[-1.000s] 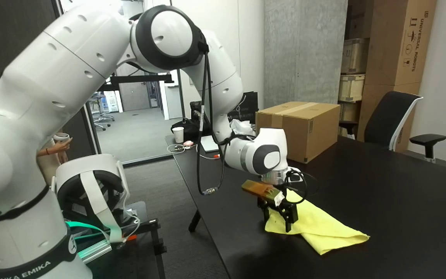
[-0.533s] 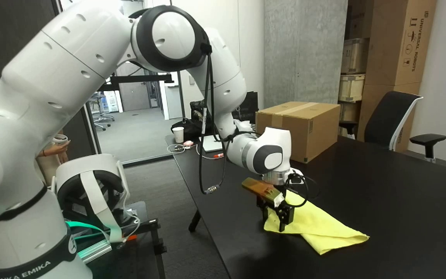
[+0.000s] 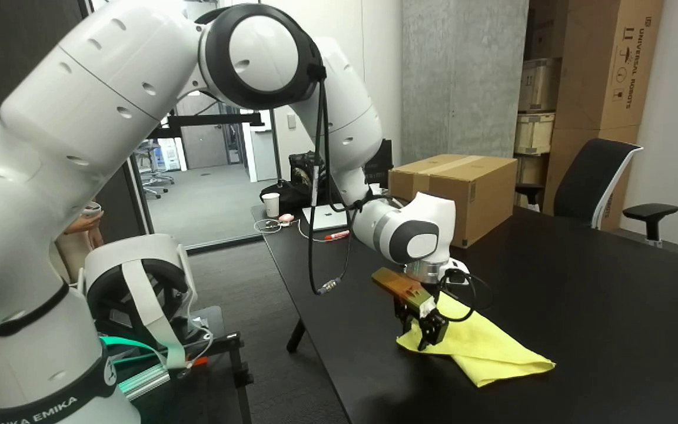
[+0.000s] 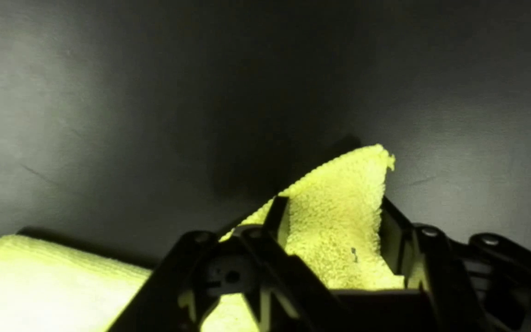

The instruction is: Fold the towel in half

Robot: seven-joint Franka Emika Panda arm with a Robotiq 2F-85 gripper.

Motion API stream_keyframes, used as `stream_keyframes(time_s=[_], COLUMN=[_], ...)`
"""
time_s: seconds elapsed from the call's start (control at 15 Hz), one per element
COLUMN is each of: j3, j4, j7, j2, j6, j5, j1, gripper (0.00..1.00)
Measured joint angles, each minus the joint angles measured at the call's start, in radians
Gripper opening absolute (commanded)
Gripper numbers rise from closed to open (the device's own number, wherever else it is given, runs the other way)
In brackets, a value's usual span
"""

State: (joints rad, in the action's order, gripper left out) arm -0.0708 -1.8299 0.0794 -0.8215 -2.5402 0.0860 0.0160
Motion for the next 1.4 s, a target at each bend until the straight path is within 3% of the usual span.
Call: stream_keyframes(time_s=[0.07,0.27,0.73,1.07,1.4], j3=[-0.004,-0.008,-0.007,0.001,0.029], j4=[0.002,0.004,0.004,0.018,0.086], j7=[0.001,0.001,0.001,0.001,-0.003], j2=[0.002,0.005,0.011,0.014,0.04], j6=[0.007,0.023,0.051,0.087,0.194], j5=[-0.004,-0.006,-0.006,-0.003,0.021], j1=[-0.002,-0.002,0.002,0.014,0.048], gripper=[0.1,0.05,0.11,0.04,0.04])
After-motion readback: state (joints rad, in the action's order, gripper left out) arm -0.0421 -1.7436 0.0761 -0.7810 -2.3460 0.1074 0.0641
